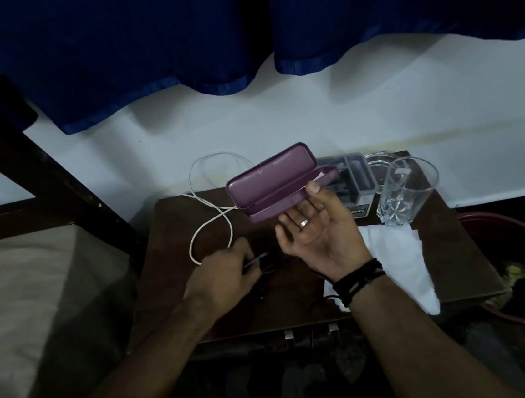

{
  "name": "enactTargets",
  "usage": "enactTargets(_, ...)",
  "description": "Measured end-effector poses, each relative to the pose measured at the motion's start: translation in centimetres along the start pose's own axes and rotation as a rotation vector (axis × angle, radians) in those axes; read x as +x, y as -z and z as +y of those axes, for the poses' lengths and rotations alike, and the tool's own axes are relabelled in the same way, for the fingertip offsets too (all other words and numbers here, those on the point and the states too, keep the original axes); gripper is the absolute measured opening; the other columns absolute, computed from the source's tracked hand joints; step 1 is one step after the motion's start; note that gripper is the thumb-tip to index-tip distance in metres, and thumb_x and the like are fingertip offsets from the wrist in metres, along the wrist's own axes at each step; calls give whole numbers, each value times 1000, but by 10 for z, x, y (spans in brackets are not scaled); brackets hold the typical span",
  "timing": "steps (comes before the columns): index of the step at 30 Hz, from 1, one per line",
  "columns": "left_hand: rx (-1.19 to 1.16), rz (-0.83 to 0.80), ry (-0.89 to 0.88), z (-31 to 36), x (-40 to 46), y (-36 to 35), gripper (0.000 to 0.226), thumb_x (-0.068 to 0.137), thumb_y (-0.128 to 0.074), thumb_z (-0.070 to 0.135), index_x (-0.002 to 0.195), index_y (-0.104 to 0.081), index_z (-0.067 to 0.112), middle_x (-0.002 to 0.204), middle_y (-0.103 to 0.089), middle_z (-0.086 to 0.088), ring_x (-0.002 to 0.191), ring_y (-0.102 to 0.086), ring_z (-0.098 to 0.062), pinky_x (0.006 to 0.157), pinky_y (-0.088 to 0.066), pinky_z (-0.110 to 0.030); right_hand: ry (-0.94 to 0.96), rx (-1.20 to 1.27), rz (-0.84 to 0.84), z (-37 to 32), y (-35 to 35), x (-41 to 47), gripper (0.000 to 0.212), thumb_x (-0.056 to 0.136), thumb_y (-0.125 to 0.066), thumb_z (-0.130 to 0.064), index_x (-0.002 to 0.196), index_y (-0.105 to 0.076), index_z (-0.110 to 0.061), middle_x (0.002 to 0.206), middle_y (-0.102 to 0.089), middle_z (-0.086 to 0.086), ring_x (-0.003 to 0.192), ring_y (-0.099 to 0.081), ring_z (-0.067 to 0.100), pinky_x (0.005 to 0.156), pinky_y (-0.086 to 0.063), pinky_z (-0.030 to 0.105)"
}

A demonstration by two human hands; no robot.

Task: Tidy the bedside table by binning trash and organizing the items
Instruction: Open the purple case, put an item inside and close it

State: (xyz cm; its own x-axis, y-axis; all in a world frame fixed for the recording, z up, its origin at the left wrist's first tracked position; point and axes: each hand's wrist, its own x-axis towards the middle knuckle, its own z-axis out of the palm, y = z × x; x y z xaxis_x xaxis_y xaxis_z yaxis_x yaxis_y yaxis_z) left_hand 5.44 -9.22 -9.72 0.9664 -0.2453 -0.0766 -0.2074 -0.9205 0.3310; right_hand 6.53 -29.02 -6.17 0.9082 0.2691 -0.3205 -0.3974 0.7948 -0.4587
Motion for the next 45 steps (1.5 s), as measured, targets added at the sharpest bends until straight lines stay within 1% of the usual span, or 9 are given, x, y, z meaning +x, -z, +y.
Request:
enactTargets(7, -321, 365, 374, -55, -12, 58, 28, 89, -63, 53, 91, -59, 25, 85, -74, -6, 83, -71, -31, 76, -57, -43, -18, 10, -15, -1, 3, 1, 16, 81, -71, -38, 84, -68, -22, 75, -63, -5, 86, -58, 13, 86, -47, 35)
enactTargets(10, -551, 569, 356, -54, -6, 92, 31, 86, -64, 56, 87, -63, 25, 76, -72, -3, 72, -70, -27, 72, -60, -51, -45, 31, -56, 2, 3, 3, 22, 71, -78, -34, 87, -69, -23, 85, -66, -4, 95, -59, 14, 87, -48, 36)
enactTargets(12, -595, 606, 273, -32, 0, 113, 19, 91, -68, 43, 83, -66, 26, 74, -72, 3, 71, -69, -21, 63, -61, -41, -69, 51, -112, 5, 3, 4, 24, 67, -78, -33, 88, -72, -23, 95, -67, -3, 102, -61, 15, 87, -49, 37)
enactTargets(15, -596, 531, 78, 9, 7, 133, 7, 93, -70, 28, 88, -66, 32, 73, -72, 6, 63, -66, -14, 47, -53, -29, -106, 63, -192, 9, 4, 5, 34, 60, -86, -27, 91, -72, -22, 98, -68, -4, 102, -64, 15, 87, -50, 38)
enactTargets(20, -271, 349, -132, 43, 11, 125, 18, 88, -67, 45, 103, -69, 35, 75, -72, 8, 67, -68, -14, 67, -56, -39, -152, 62, -268, 11, 7, 7, 47, 58, -89, -27, 100, -71, -20, 105, -66, -1, 104, -64, 17, 87, -51, 40)
enactTargets(27, -91, 227, -97, 45, 18, 106, 33, 81, -54, 57, 108, -67, 43, 91, -75, 13, 81, -69, -12, 75, -57, -36, -167, 36, -306, 12, 7, 7, 58, 61, -88, -27, 114, -65, -20, 114, -63, 1, 110, -60, 18, 86, -52, 39)
enactTargets(32, -92, 195, -80, 45, 19, 104, 19, 89, -67, 44, 106, -72, 37, 93, -75, 9, 83, -70, -14, 76, -58, -38, -173, 36, -310, 13, 9, 8, 57, 63, -87, -27, 115, -66, -19, 115, -62, 1, 110, -60, 17, 86, -52, 38)
enactTargets(38, -212, 196, -63, 40, 19, 101, 24, 88, -70, 42, 111, -71, 33, 87, -67, 10, 78, -64, -12, 79, -54, -33, -166, 64, -290, 13, 10, 9, 52, 61, -87, -27, 110, -69, -19, 115, -63, 1, 110, -61, 18, 87, -51, 40)
enactTargets(45, -65, 169, -93, 48, 14, 105, 22, 90, -65, 44, 110, -67, 36, 88, -69, 13, 76, -62, -6, 73, -52, -28, -176, 60, -289, 14, 6, 8, 50, 59, -88, -27, 105, -72, -19, 113, -64, 0, 111, -59, 17, 89, -48, 39)
